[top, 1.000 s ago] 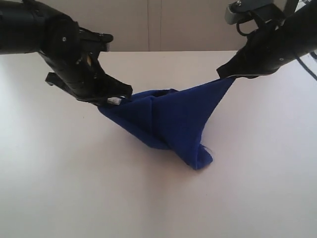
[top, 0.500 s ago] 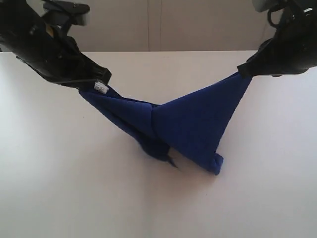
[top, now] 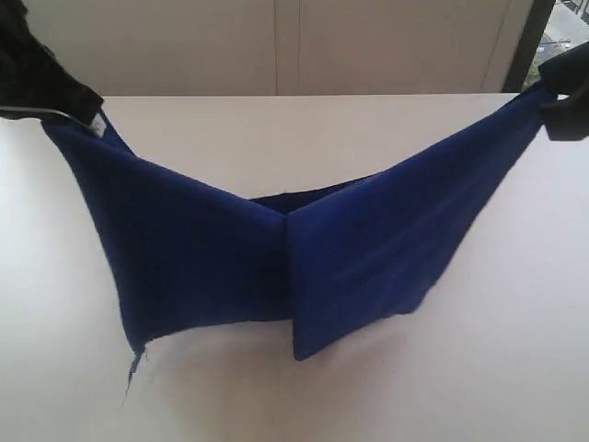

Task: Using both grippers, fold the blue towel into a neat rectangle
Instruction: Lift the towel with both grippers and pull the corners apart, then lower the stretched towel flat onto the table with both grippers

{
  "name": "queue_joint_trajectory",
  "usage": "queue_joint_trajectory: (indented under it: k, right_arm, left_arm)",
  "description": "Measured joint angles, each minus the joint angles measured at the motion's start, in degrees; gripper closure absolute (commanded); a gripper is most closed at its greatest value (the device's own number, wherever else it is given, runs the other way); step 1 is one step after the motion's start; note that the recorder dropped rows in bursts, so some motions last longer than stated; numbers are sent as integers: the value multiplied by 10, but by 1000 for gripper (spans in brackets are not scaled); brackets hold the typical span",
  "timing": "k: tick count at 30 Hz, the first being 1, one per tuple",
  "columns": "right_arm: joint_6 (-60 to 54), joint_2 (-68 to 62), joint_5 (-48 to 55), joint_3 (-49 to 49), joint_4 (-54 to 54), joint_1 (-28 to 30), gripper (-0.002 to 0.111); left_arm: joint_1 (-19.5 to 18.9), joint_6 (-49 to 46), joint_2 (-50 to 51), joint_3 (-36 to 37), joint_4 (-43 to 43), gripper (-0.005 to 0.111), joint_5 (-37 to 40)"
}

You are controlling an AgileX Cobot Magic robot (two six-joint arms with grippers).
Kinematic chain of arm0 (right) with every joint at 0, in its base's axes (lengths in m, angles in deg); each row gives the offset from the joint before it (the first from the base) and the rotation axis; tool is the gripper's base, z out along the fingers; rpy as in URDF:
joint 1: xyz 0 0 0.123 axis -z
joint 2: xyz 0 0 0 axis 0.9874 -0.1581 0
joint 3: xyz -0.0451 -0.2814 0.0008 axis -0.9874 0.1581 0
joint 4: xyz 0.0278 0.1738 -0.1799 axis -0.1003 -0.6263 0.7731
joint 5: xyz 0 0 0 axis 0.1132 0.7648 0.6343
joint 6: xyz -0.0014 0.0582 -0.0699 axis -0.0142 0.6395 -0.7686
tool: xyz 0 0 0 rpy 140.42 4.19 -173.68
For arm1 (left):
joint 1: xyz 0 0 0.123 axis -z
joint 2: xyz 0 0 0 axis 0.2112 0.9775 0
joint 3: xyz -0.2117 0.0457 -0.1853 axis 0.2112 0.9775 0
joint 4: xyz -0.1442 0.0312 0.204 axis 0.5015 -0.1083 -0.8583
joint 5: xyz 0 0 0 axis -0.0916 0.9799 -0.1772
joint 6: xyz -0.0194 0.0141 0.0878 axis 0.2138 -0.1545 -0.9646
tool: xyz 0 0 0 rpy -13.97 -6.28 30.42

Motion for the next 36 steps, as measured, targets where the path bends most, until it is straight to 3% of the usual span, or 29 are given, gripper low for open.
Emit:
queue_joint_trajectory:
  k: [9, 17, 24, 27, 31, 36]
  right_arm:
    - [21, 126, 85, 0, 5, 0, 108]
    - [32, 282, 136, 0, 6, 0, 108]
    - [87, 314, 184, -23, 29, 0, 108]
    - [120, 258, 188, -8, 70, 0, 108]
    - [132, 176, 131, 61, 81, 0, 108]
    - [172, 37, -30, 144, 130, 0, 108]
  left_arm:
    - [0, -1, -156, 9, 17, 107, 52]
    - [0, -1, -350, 16, 32, 107, 164]
    - [0, 25, -414, 24, 33, 107, 182]
    - [0, 92, -384, 92, -63, 107, 181]
    - [0, 174, -328, 192, -145, 107, 122]
    - [0, 284, -206, 306, -225, 107, -66]
